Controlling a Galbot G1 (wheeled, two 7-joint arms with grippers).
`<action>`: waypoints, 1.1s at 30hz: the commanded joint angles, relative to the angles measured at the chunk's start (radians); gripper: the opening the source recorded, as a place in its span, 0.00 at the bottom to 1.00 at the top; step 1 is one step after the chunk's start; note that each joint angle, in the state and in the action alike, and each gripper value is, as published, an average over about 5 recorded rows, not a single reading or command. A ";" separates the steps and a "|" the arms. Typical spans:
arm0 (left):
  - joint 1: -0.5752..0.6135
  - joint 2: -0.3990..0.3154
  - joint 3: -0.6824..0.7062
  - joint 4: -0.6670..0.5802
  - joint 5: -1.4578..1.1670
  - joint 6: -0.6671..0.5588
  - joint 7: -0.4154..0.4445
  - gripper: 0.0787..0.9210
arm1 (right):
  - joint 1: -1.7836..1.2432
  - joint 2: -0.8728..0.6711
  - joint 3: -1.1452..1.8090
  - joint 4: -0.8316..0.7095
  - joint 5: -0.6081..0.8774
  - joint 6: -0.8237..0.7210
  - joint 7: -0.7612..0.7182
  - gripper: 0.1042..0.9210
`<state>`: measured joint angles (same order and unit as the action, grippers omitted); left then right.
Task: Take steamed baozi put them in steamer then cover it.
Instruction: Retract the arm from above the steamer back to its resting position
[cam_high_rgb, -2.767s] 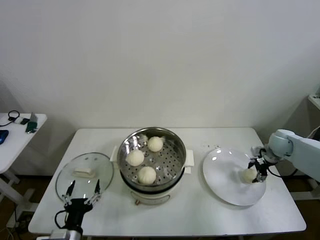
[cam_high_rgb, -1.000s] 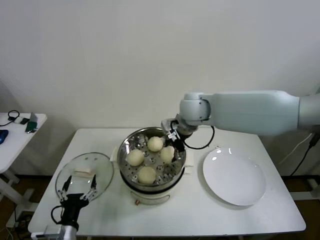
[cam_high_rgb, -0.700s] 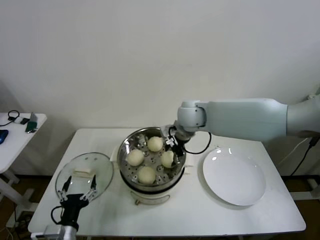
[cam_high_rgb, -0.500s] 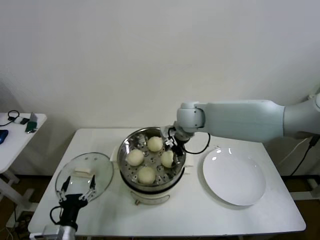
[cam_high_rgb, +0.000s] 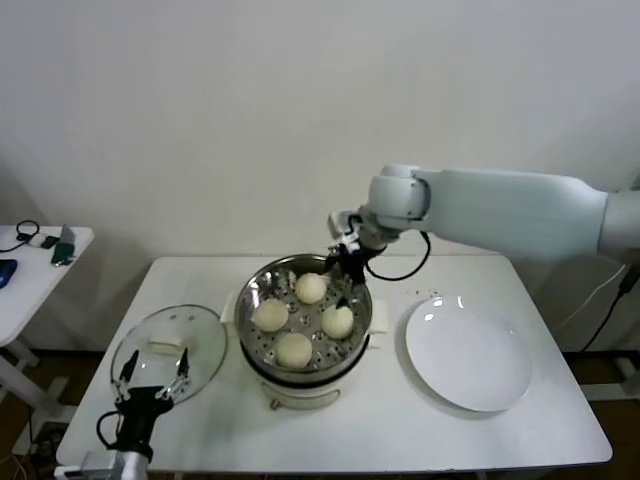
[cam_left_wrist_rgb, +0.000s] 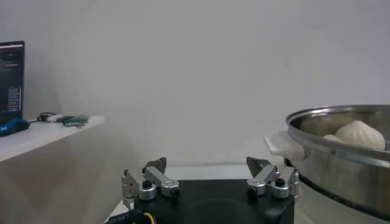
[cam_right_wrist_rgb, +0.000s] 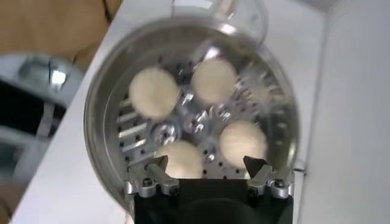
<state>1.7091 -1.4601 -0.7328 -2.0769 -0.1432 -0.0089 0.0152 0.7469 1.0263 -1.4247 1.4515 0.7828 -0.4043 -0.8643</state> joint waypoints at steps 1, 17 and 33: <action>-0.008 0.004 0.006 -0.007 -0.010 0.007 0.001 0.88 | -0.230 -0.242 0.497 0.023 0.249 -0.041 0.319 0.88; -0.071 0.017 0.028 0.002 0.084 0.026 0.010 0.88 | -1.294 -0.531 1.348 0.321 0.116 0.321 0.845 0.88; -0.097 0.047 0.020 0.026 0.199 -0.009 0.014 0.88 | -2.157 -0.236 2.060 0.433 0.021 0.506 0.754 0.88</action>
<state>1.6248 -1.4265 -0.7112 -2.0600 -0.0181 0.0006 0.0291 -0.8206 0.6525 0.1777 1.8043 0.8495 -0.0720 -0.1100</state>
